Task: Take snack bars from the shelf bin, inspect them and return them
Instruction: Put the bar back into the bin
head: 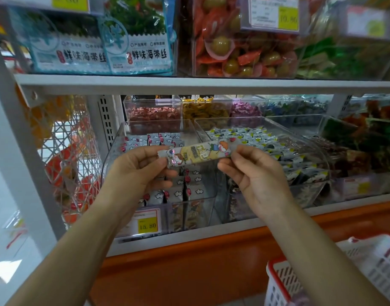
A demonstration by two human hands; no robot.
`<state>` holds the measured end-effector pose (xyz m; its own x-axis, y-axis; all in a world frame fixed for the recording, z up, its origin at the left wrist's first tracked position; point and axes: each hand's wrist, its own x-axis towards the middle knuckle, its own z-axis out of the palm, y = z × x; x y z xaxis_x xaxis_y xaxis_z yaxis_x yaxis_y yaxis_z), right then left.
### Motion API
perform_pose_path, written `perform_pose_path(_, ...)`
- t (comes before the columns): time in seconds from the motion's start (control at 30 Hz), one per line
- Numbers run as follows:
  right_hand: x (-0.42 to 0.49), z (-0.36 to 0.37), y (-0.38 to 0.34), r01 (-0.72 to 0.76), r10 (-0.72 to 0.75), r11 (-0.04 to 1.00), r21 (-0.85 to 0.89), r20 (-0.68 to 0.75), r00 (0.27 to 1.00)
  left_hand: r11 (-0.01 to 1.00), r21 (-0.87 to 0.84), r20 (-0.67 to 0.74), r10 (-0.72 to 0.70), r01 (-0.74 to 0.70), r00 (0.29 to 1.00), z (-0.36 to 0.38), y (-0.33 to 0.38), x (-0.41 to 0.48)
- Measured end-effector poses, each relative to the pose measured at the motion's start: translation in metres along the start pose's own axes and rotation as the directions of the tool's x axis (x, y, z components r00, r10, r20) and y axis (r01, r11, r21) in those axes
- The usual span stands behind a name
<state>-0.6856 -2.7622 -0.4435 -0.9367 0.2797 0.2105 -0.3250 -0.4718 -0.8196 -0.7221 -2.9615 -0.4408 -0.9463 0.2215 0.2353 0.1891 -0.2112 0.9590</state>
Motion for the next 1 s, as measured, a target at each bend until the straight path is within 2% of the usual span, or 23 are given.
perform_pose_path(0.17,0.001,-0.001,0.004,0.061,-0.057,0.992,-0.112,0.039,0.998,0.999,-0.028,-0.011,-0.019,0.019,1.000,-0.001,0.000,0.000)
perform_pose_path(0.33,-0.001,-0.001,0.003,0.023,-0.011,0.987,-0.158,0.074,0.997,0.984,0.164,0.011,0.073,-0.074,0.997,-0.002,0.000,-0.001)
perform_pose_path(0.43,0.000,-0.004,0.006,0.092,-0.073,0.932,-0.350,0.067,0.995,0.973,0.193,0.046,0.118,-0.125,0.992,-0.001,0.004,-0.003)
perform_pose_path(0.6,0.003,-0.008,0.007,0.119,-0.083,0.927,-0.357,0.114,0.990,0.955,0.275,0.061,0.100,-0.113,0.993,0.000,0.007,-0.005)
perform_pose_path(0.7,0.002,-0.007,0.006,0.166,-0.098,0.874,-0.457,0.169,0.981,0.962,0.256,0.089,0.072,-0.093,0.993,0.003,0.009,-0.006)
perform_pose_path(0.8,-0.001,-0.005,0.005,0.217,-0.132,0.810,-0.545,0.191,0.973,0.931,0.349,0.090,0.079,-0.106,0.993,0.003,0.010,-0.009)
perform_pose_path(1.0,-0.005,-0.003,0.003,0.250,-0.164,0.776,-0.579,0.197,0.967,0.921,0.369,0.048,0.118,-0.127,0.992,0.001,0.012,-0.009)
